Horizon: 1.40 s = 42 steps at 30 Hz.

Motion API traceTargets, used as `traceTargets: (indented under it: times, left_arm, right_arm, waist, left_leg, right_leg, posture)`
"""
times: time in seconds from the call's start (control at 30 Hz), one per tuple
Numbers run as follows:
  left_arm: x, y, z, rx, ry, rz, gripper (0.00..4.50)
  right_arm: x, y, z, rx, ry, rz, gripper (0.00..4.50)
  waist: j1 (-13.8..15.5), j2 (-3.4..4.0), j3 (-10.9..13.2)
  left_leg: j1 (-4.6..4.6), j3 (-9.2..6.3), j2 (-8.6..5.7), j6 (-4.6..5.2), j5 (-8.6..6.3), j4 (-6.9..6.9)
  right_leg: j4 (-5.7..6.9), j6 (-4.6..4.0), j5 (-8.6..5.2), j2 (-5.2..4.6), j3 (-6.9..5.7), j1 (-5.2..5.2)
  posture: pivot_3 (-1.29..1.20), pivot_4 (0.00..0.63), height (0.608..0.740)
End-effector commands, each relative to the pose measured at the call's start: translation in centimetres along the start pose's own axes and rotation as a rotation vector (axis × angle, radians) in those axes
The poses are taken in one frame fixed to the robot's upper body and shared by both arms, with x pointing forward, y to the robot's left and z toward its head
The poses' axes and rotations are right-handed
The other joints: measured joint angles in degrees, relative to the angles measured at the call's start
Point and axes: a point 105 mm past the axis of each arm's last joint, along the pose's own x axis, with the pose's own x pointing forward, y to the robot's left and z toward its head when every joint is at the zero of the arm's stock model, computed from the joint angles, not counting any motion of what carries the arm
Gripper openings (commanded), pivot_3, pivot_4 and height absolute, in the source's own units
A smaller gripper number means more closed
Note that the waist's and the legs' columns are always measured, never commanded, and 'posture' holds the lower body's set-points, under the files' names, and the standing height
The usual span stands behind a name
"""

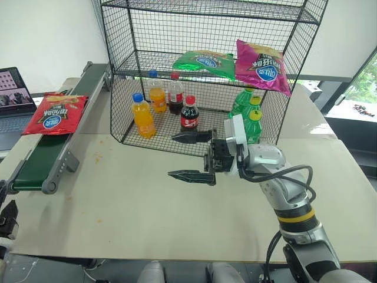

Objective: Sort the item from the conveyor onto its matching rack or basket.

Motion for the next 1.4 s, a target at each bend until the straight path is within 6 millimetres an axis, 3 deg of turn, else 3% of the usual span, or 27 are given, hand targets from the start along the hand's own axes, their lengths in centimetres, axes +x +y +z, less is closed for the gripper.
traceTargets:
  times: [0.03, 0.33, 1.07, 1.17, 1.4]
  left_arm:
    - [0.4, -0.7, 1.1, -0.031, -0.041, -0.012, 4.42]
    - [1.1, 0.1, -0.3, -0.028, -0.020, 0.024, 4.42]
    - [1.4, 2.5, 2.6, 0.035, -0.075, 0.065, 4.42]
    - [1.5, 2.9, 2.9, 0.053, -0.085, 0.075, 3.63]
    - [2.1, 1.7, 3.0, 0.063, -0.061, 0.018, 0.44]
  right_arm:
    - [0.4, -0.2, 1.1, -0.064, -0.030, 0.013, 4.50]
    - [0.7, -0.9, 1.6, -0.081, -0.043, 0.014, 4.50]
    - [0.8, -1.1, 2.3, -0.092, -0.047, 0.013, 4.50]
    - [0.8, -1.1, 2.2, -0.093, -0.045, 0.012, 4.50]
    - [0.6, -1.0, 2.1, -0.083, -0.043, -0.013, 4.50]
  waist:
    - [0.0, 0.00, 0.0]
    - [0.2, 0.01, 0.0]
    - [0.1, 0.04, 0.0]
    - [0.1, 0.05, 0.0]
    - [0.1, 0.06, 0.0]
  left_leg:
    - [0.00, 0.00, 0.00, 0.00, 0.00, -0.01]
    - [-0.01, 0.02, 0.00, -0.03, -0.01, -0.02]
    - [-0.02, 0.04, 0.00, -0.05, -0.01, -0.09]
    - [-0.01, 0.04, 0.00, -0.05, -0.01, -0.10]
    - [-0.02, 0.03, 0.01, -0.06, -0.02, -0.12]
  right_leg:
    - [-0.01, 0.00, 0.00, 0.00, -0.01, 0.00]
    - [-0.01, -0.01, 0.00, 0.00, -0.02, -0.02]
    - [-0.03, -0.09, -0.05, 0.00, -0.03, -0.08]
    - [-0.03, -0.11, -0.06, 0.00, -0.03, -0.08]
    - [-0.03, -0.13, -0.07, 0.00, -0.05, -0.10]
  posture:
    - [0.00, 0.150, 0.738]
    - [0.00, 0.150, 0.738]
    - [0.00, 0.150, 0.738]
    - [0.00, 0.150, 0.738]
    - [0.00, 0.150, 0.738]
